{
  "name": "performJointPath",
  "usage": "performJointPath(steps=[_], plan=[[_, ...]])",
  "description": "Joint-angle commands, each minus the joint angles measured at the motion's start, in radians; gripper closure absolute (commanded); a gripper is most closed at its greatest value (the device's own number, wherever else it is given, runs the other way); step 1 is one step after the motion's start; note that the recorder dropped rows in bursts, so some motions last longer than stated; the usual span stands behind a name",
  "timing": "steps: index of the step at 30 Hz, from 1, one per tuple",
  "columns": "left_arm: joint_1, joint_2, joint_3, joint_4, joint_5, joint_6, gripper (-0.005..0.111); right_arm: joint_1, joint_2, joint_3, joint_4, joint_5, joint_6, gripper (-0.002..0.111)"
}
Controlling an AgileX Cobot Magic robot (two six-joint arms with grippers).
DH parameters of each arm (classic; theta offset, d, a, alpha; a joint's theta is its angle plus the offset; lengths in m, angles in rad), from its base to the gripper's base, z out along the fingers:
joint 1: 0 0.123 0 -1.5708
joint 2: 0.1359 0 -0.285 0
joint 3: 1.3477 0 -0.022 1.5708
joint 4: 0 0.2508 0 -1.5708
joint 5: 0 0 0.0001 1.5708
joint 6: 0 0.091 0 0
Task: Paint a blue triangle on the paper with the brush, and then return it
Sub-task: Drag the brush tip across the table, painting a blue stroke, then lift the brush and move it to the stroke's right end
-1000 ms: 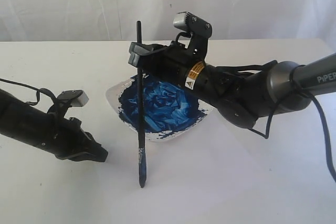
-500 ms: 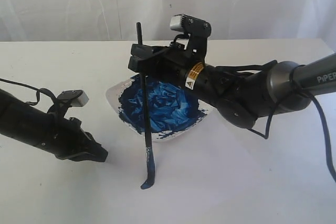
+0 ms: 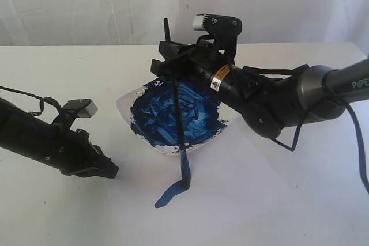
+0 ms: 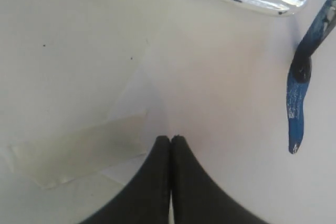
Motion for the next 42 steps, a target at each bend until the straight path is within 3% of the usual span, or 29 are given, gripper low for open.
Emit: performJointPath(steps=[1, 19, 30, 37, 42], plan=[[-0.006, -0.003, 0.005, -0.001, 0.017, 0.001, 0.107, -0.038, 0.002, 0.005, -0.005, 0.017, -0.051, 0.108], [-0.006, -0.003, 0.005, -0.001, 0.017, 0.001, 0.107, -0.152, 0.000, 0.005, -0.011, 0.021, -0.081, 0.108], [-0.006, -0.003, 0.005, -0.001, 0.017, 0.001, 0.107, -0.152, -0.112, 0.005, -0.046, 0.005, 0.090, 0.108], [-0.006, -0.003, 0.005, -0.001, 0.017, 0.001, 0.107, -0.143, -0.148, 0.005, -0.227, -0.008, 0.338, 0.108], [-0.006, -0.003, 0.005, -0.001, 0.017, 0.001, 0.107, -0.097, -0.148, 0.005, -0.314, -0.003, 0.373, 0.108]])
